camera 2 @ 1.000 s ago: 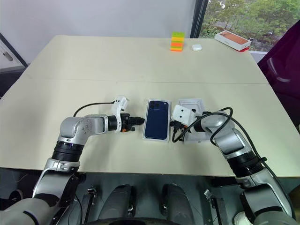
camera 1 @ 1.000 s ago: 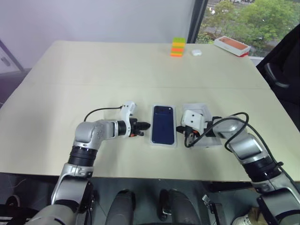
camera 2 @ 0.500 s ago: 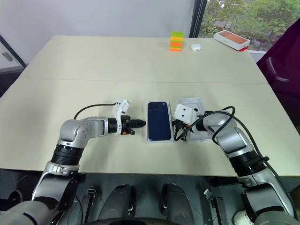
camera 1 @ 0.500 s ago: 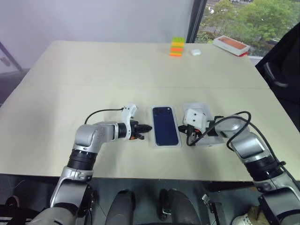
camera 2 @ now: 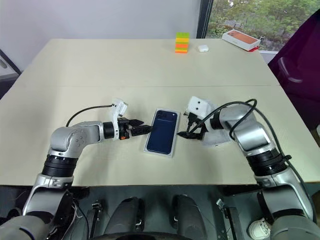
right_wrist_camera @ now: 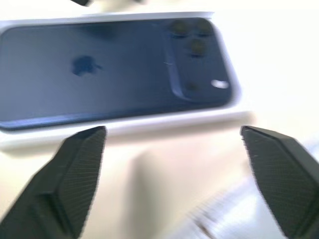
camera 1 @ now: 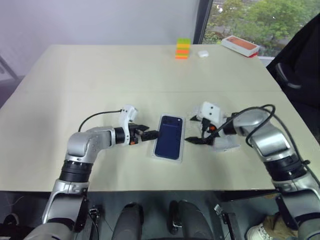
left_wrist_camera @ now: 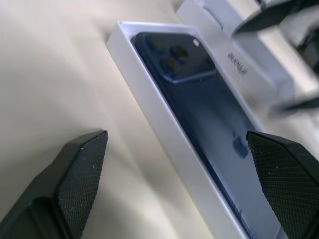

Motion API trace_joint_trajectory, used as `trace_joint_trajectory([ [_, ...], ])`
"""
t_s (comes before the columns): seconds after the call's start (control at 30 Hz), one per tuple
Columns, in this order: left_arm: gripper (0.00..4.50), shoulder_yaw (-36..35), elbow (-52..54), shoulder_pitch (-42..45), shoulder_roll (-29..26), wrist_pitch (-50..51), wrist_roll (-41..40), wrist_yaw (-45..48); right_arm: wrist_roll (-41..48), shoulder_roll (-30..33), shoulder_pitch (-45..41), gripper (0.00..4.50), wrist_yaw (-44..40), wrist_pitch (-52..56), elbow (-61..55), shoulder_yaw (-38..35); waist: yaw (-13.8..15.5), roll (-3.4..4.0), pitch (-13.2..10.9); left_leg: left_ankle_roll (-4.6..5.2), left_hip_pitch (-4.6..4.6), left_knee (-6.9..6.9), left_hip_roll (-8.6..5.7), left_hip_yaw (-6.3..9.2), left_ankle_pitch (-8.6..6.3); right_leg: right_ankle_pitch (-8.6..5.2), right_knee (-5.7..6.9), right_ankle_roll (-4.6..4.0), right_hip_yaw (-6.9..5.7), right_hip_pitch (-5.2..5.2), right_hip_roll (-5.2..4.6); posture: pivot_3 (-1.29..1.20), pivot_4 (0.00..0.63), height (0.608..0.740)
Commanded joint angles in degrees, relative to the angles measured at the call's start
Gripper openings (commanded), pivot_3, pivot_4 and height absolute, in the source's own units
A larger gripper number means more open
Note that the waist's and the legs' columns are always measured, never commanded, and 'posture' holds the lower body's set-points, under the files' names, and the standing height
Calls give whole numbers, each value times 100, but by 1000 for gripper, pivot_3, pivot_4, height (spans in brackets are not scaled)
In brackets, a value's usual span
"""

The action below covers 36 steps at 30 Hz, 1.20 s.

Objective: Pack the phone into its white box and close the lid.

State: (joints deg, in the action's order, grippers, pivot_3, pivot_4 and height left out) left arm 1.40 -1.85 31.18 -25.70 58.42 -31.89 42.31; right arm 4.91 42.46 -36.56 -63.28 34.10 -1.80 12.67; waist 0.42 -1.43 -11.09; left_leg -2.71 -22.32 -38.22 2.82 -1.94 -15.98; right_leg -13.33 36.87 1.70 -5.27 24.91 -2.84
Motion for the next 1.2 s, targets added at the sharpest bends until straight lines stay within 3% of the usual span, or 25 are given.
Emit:
trace_joint_trajectory([
  [0.03,4437,-168,402,-178,-178,-18,-158,148,276,14,-176,4500,-59,62,-59,-280,-11,1,-1,0,-1,1,1,0,0,0,0,0,3,1,1,0,150,740],
  [0.17,4437,-457,809,-341,-324,24,-435,228,489,-175,-324,4500,331,716,-24,-486,-13,1,-4,0,-7,2,1,-5,0,2,6,-3,10,13,1,0,150,740],
  [0.33,4437,-1017,1287,-702,-583,-1007,-502,571,698,-900,-170,4500,1586,2783,-708,-870,3,2,-5,-1,-7,0,4,-9,1,13,17,-22,17,22,-1,0,150,740],
  [0.5,4437,-1332,1127,-1068,-779,-1782,-426,911,673,-1067,196,4500,2338,3670,-1487,-942,28,4,-5,0,-14,2,2,-17,0,12,14,-22,22,31,-4,0,150,740],
  [0.77,4437,-1312,940,-1359,-1109,-2621,-73,1166,809,-325,318,4500,2561,4473,-2189,-510,28,4,-5,1,-15,0,0,-25,-1,10,14,-18,24,35,-2,0,150,740],
  [0.83,4437,-1324,984,-1472,-1106,-3158,25,1378,955,-601,258,4500,2722,5128,-2211,-842,22,3,-5,1,-16,4,2,-25,-1,11,13,-21,24,38,0,0,150,740],
  [0.97,4437,-1244,844,-1610,-1196,-3775,212,1710,1072,-633,5,4500,2909,5533,-2298,-611,-11,4,-5,2,-17,8,7,-35,-1,12,15,-22,31,48,5,0,150,740],
  [1.2,4437,-1192,675,-1443,-1060,-3767,145,1556,1368,-1140,-595,4500,3436,5839,-1612,-833,0,4,-5,2,-17,6,9,-36,-1,12,16,-21,32,49,7,0,150,740],
])
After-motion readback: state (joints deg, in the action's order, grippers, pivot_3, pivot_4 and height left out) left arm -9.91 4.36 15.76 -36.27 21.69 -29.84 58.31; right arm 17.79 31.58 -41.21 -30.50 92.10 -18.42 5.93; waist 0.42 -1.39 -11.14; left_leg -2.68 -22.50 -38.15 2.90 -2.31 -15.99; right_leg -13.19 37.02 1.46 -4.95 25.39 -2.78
